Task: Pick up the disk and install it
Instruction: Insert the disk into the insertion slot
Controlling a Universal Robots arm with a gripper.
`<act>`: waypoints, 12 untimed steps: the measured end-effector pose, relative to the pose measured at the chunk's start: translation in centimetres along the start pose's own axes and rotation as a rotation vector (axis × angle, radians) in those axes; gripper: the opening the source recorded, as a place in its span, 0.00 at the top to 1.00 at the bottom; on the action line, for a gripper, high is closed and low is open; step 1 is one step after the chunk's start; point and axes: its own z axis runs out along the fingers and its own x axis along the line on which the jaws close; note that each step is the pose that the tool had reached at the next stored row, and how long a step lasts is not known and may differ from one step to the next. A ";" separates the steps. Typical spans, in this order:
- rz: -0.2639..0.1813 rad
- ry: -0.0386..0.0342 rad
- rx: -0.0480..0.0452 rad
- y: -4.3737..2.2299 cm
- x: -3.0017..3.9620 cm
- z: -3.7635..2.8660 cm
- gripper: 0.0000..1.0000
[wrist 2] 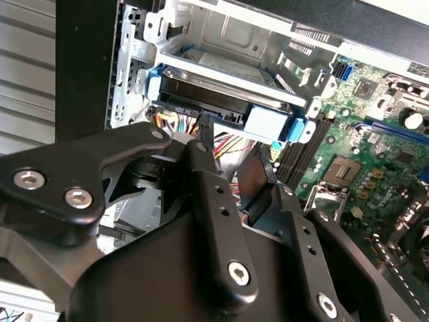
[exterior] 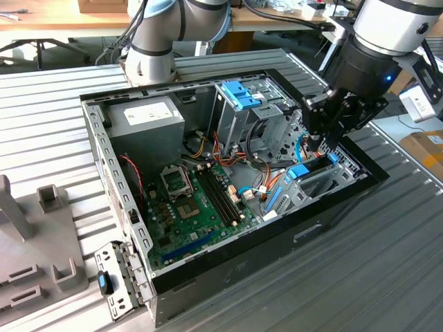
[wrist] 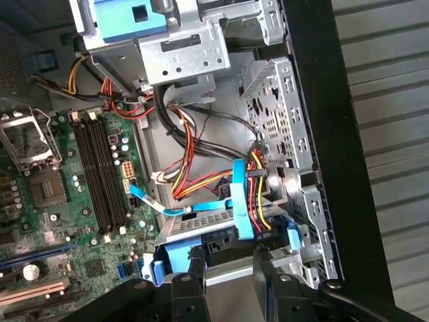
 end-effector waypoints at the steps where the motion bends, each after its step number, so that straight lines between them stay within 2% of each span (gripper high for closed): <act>1: -0.001 0.0100 0.0023 0.01 -0.06 0.00 0.58; 2: -0.003 0.0196 0.0045 0.03 -0.14 0.01 0.58; 4: -0.012 0.0332 0.0073 0.07 -0.31 0.02 0.58; 5: -0.022 0.0356 0.0074 0.11 -0.42 0.03 0.58; 8: -0.035 0.0354 0.0069 0.12 -0.49 0.11 0.58; 12: -0.102 0.0345 0.0041 0.16 -0.61 0.21 0.58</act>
